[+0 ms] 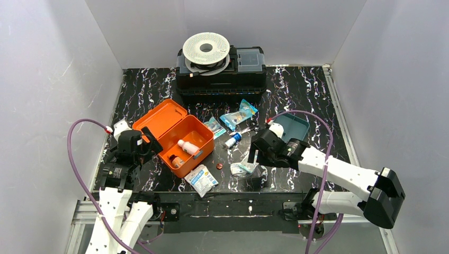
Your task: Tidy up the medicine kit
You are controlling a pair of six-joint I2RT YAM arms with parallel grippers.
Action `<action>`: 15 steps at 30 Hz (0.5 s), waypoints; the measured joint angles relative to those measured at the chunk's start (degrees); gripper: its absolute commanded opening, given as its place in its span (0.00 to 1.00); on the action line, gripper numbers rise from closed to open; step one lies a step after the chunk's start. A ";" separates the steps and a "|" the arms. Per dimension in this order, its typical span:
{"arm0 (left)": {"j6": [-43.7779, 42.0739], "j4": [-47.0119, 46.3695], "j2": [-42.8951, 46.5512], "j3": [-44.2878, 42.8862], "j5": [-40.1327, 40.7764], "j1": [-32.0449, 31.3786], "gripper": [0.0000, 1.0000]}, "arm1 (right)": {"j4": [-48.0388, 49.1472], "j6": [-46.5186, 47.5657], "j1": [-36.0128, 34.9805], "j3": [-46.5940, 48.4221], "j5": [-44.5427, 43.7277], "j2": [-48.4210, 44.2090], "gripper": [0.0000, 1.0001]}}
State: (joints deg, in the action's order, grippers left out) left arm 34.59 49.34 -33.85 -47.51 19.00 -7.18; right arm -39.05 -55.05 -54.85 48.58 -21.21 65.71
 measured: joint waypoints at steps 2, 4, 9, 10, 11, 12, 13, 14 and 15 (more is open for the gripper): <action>-0.33 -0.11 -0.17 0.04 -0.72 0.00 0.98 | 0.46 -1.40 0.92 -2.10 0.66 -0.57 0.85; -0.57 -0.17 -0.24 0.11 -1.38 0.00 0.98 | 0.74 -2.19 1.62 -3.21 1.18 -0.85 0.85; -1.22 -0.92 -0.35 0.20 -2.78 0.00 0.98 | 3.58 -3.32 4.22 -3.17 2.51 -0.04 0.85; -1.27 -1.05 -0.37 0.20 -2.95 0.00 0.98 | 4.11 -3.52 4.81 -2.80 2.71 0.61 0.85; -1.40 -1.16 -0.42 0.20 -3.17 0.00 0.98 | 4.83 -3.72 5.38 -2.32 2.99 1.49 0.85; -1.46 -1.25 -0.46 0.20 -3.32 0.00 0.98 | 5.42 -4.00 5.81 -1.84 3.28 2.36 0.85; -1.57 -1.36 -0.50 0.20 -3.45 0.00 0.98 | 6.12 -4.46 6.23 -1.18 3.56 3.39 0.85; -1.62 -1.42 -0.57 0.20 -3.61 0.00 0.98 | 6.75 -4.90 6.54 -0.46 3.80 4.44 0.85; -1.66 -1.44 -0.59 0.20 -3.67 0.00 0.98 | 7.41 -5.42 6.78 0.52 4.02 5.77 0.85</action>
State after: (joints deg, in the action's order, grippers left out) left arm 32.93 47.90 -34.44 -47.31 15.33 -7.18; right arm -31.64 -60.47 -48.07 49.10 -17.19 71.48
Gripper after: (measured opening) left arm 0.981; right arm 0.850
